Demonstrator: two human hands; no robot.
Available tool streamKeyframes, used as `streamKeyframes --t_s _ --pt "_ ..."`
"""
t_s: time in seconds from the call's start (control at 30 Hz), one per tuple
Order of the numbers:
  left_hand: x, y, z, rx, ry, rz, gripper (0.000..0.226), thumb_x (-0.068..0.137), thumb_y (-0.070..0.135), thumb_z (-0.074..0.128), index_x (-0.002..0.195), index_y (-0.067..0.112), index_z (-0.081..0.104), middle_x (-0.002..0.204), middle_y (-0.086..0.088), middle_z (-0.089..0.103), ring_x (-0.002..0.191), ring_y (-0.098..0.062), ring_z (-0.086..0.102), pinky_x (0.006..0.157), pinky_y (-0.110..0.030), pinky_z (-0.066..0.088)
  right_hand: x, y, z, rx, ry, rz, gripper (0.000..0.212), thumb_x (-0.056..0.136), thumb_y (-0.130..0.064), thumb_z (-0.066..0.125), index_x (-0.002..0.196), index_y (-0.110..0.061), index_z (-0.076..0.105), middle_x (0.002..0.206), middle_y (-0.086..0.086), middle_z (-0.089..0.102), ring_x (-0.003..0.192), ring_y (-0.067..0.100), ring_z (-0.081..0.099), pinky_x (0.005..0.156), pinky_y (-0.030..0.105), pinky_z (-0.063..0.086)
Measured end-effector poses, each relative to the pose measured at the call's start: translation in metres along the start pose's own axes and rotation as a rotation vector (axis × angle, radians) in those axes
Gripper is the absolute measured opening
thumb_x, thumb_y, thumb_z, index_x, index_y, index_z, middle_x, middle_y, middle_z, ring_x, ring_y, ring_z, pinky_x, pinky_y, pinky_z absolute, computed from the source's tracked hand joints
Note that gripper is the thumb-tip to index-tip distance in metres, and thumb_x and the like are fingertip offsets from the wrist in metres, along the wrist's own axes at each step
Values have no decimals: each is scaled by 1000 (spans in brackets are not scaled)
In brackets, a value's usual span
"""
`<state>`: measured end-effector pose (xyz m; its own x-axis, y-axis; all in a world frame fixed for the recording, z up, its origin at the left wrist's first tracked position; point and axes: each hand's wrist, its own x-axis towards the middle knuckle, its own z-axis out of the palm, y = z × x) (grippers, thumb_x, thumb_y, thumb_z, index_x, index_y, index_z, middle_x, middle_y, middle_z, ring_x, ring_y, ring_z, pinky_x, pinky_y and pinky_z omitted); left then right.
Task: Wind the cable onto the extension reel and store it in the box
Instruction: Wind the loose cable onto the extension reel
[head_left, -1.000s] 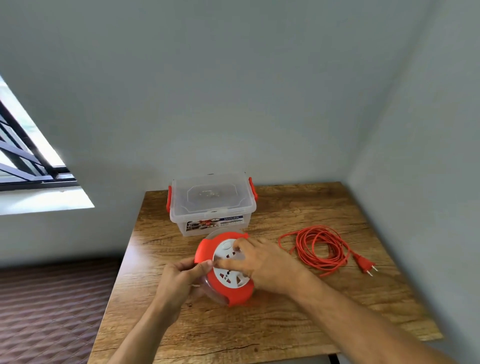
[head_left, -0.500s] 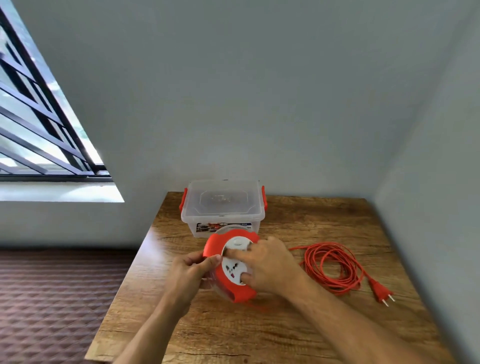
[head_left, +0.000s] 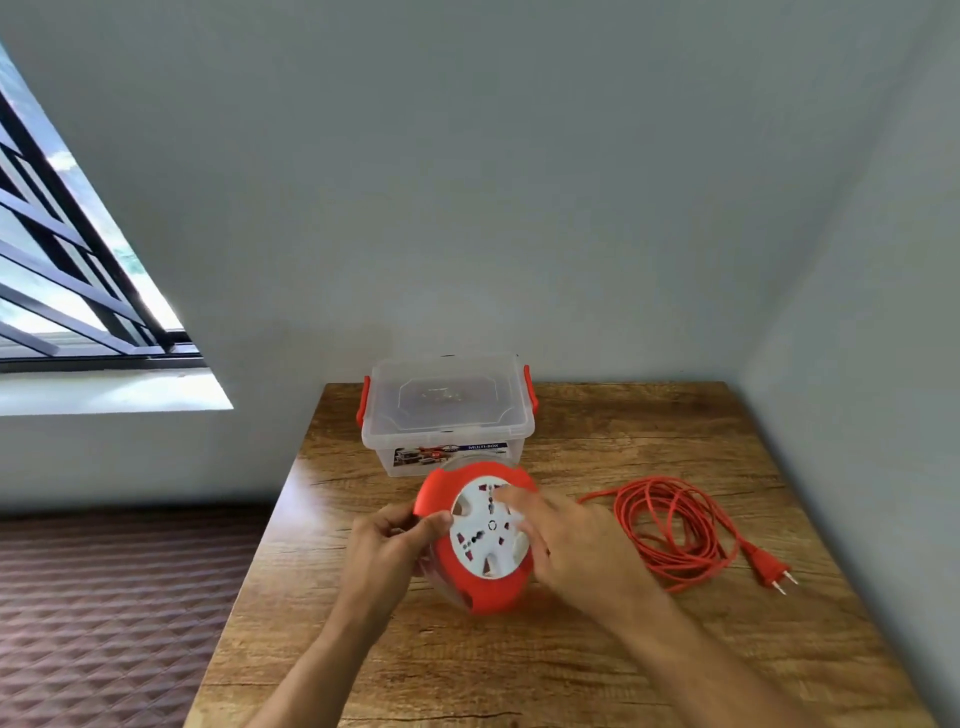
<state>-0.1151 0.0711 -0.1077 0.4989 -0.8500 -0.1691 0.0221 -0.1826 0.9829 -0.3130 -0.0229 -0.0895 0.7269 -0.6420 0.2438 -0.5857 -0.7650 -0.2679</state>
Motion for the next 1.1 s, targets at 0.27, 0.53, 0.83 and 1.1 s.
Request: streamKeyframes --t_s 0.27,0.53,0.83,1.1 --pt "24 19 -15 42 -170 -22 11 88 11 76 82 5 84 84 -26 79 71 -34 74 68 -40 59 35 4 -21 -341 -254 -613 67 95 -14 61 145 -45 30 147 9 35 114 28 53 86 43 51" --pt "50 45 -33 116 -330 2 41 74 34 85 91 -3 81 97 -35 76 93 -57 69 79 -52 58 50 -16 -33 -417 -380 -747 68 98 -18 55 147 -52 21 142 25 35 65 32 62 57 44 58" --pt "58 57 -42 117 -310 -15 20 83 22 79 84 3 83 91 -23 81 80 -33 78 74 -39 64 66 -14 -30 -479 -299 -729 64 89 -21 72 136 -45 37 142 21 47 47 21 35 39 28 47" --pt "61 54 -28 86 -71 195 48 66 52 81 68 4 78 73 -29 73 70 -50 71 66 -56 59 79 -14 -28 -454 -91 -722 70 75 -30 84 132 -47 47 111 12 62 48 18 39 38 24 36"
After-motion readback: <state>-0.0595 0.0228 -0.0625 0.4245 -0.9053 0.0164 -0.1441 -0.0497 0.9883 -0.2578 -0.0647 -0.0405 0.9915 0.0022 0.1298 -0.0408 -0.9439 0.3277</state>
